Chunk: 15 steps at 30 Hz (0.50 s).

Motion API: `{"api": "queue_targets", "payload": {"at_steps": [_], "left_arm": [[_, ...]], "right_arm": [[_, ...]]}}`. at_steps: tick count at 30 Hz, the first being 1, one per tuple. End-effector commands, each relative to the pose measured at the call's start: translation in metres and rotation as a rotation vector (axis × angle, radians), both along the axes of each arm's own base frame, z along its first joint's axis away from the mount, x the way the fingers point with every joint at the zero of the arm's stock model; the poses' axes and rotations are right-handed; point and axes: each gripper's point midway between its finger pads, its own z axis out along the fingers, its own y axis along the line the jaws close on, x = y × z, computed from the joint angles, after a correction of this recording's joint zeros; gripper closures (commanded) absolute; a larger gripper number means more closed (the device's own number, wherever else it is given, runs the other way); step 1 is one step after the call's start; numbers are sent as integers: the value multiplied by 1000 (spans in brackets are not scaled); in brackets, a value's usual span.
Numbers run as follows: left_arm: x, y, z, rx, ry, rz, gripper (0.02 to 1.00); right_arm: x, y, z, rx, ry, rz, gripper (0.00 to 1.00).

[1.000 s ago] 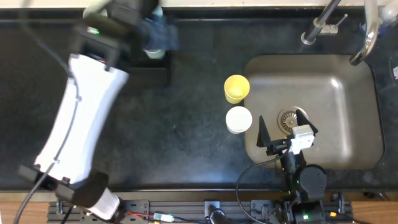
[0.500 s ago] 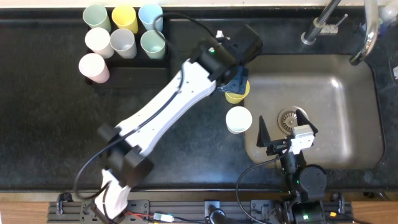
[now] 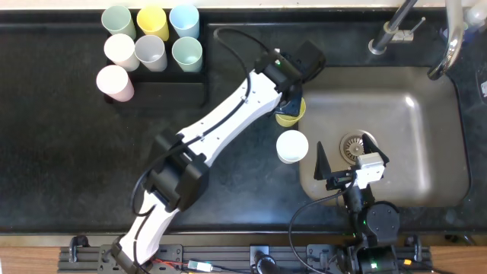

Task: Store Cups

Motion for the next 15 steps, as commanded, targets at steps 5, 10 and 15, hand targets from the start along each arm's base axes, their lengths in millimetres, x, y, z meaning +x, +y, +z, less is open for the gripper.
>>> {"api": "queue_targets", "payload": {"at_steps": [5,10,15], "left_arm": [[5,-2,-3,-6,-11,7,985],[13,5,28,-48,-68,56,985],[36,56,91,-93,-195,295,985]], "right_arm": [[1,-2,-4,0,2,-10,3],[1,-2,-4,0,2,-10,3],[1,-2,-4,0,2,-10,3]]}}
